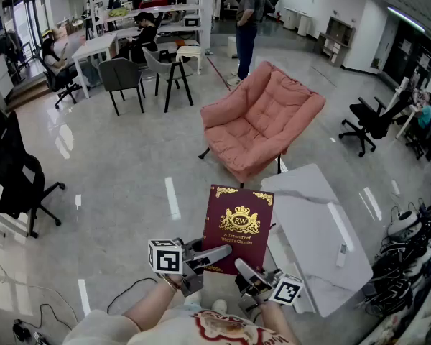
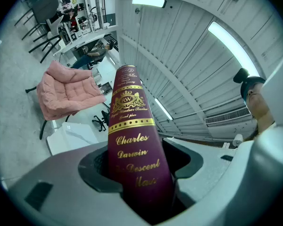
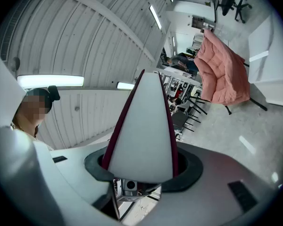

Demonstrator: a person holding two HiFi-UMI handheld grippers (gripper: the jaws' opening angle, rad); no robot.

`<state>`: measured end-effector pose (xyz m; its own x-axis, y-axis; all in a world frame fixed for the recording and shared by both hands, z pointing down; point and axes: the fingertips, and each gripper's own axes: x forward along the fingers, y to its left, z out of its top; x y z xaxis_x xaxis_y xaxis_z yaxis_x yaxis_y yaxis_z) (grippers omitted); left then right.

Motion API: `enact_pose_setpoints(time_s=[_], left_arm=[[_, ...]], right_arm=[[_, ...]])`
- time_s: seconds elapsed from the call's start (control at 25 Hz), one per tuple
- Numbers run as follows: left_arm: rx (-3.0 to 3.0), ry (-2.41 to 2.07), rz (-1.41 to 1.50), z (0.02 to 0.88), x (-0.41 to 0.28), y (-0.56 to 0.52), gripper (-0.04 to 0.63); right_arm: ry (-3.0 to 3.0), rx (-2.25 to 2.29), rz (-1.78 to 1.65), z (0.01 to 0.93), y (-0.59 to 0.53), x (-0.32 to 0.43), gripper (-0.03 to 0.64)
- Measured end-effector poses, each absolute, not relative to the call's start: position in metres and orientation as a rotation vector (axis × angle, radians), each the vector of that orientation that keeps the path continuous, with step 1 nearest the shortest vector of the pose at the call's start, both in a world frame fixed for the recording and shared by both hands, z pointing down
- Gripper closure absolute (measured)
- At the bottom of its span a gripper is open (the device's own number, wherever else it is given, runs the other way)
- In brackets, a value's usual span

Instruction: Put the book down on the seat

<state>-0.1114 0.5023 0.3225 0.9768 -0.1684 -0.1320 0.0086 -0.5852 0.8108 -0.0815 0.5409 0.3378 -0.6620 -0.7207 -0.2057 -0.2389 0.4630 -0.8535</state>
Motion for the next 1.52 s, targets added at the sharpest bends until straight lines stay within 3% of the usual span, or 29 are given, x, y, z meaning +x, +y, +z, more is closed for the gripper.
enact_pose_setpoints(time_s=[0.88,1.52], left_arm=[[2.204,-0.093,-0.235,0.328,-0.115,0.496,0.336],[2.189,-0.042,-0.216,0.334,-0.168,0.456,0.336]], right_arm=[[2.125,-0.801,-1.103,0.342,0.535,-0.084,0.400],[2.091,-0.840,-1.090,0.345,0.496,-0.139,0.400]])
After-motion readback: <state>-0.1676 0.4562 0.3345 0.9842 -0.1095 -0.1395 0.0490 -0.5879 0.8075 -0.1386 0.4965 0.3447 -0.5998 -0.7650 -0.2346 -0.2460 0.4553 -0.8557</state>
